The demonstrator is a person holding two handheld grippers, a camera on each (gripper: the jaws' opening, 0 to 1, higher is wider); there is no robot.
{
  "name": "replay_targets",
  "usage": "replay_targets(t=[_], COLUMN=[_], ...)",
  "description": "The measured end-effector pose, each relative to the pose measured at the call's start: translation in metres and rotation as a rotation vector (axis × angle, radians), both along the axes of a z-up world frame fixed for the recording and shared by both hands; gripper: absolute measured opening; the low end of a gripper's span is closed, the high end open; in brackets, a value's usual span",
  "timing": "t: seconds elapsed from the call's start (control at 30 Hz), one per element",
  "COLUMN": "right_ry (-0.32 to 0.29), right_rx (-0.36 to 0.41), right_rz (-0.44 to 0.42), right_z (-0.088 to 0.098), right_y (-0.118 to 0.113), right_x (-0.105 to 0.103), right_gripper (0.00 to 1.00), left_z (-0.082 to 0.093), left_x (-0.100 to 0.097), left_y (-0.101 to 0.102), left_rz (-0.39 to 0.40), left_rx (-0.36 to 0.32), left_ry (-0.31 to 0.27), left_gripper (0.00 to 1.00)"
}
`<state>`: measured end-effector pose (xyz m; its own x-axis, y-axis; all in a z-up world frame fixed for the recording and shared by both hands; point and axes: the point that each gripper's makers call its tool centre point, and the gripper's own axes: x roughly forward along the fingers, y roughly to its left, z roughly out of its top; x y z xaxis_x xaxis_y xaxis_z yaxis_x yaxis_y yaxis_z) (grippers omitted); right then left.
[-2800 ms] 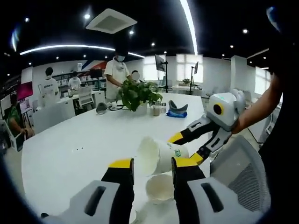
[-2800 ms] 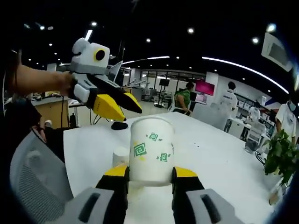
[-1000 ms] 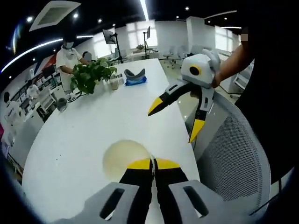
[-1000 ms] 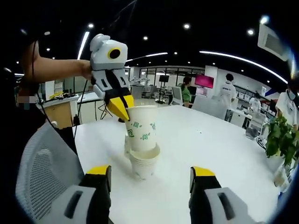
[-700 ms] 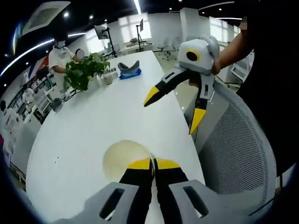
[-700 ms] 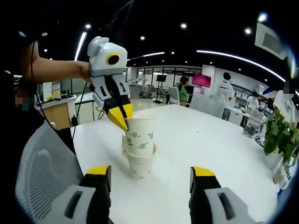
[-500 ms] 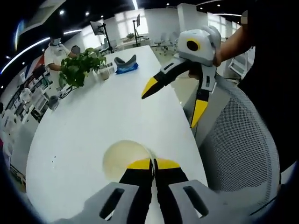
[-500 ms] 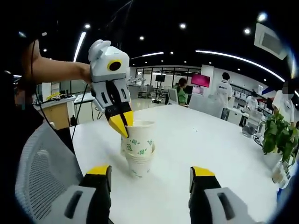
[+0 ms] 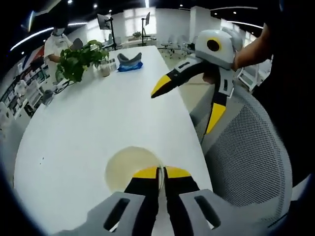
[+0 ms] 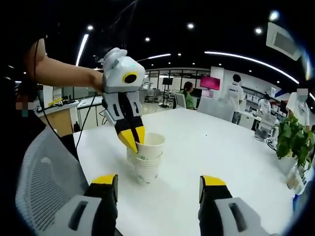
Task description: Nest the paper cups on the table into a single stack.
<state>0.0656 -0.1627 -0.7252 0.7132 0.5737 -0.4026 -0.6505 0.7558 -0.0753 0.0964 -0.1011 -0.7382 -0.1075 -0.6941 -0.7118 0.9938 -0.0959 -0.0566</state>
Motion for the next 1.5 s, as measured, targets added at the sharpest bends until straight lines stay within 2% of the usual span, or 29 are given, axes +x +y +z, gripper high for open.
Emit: replay_targets(t=[0.3, 0.7, 0.8, 0.93, 1.07, 1.27, 1.5], right_ry=[0.006, 0.007, 0.009, 0.013, 0.021, 0.029, 0.049], right_rx=[0.001, -0.003, -0.010, -0.017, -0.025, -0.027, -0.018], right_rz=[-0.007, -0.010, -0.008, -0.005, -0.003, -0.004, 0.001], right_z=[-0.002, -0.004, -0.005, -0.007, -0.010, -0.012, -0.015], right_y=[-0.002, -0.003, -0.003, -0.002, -0.003, -0.003, -0.002], right_x=[-0.001, -0.001, -0.001, -0.002, -0.002, -0.002, -0.004], right_gripper=[0.67, 0.66, 0.67, 0.67, 0.68, 0.70, 0.76], left_z=[-0.010, -0.024, -0.023, -0.021, -0.013, 0.004, 0.017], left_x=[-0.004, -0.009, -0.009, -0.007, -0.002, 0.005, 0.024], left_y=[-0.003, -0.004, -0.002, 0.002, 0.006, 0.013, 0.032], left_rz=[0.009, -0.007, -0.015, -0.012, 0.010, 0.063, 0.145], left_rx=[-0.005, 0.021, 0.019, 0.019, -0.004, -0.055, -0.108], left_ry=[0.085, 0.092, 0.070, 0.047, 0.026, 0.000, -0.050], left_gripper=[0.03, 0.04, 0.06, 0.14, 0.17, 0.22, 0.29])
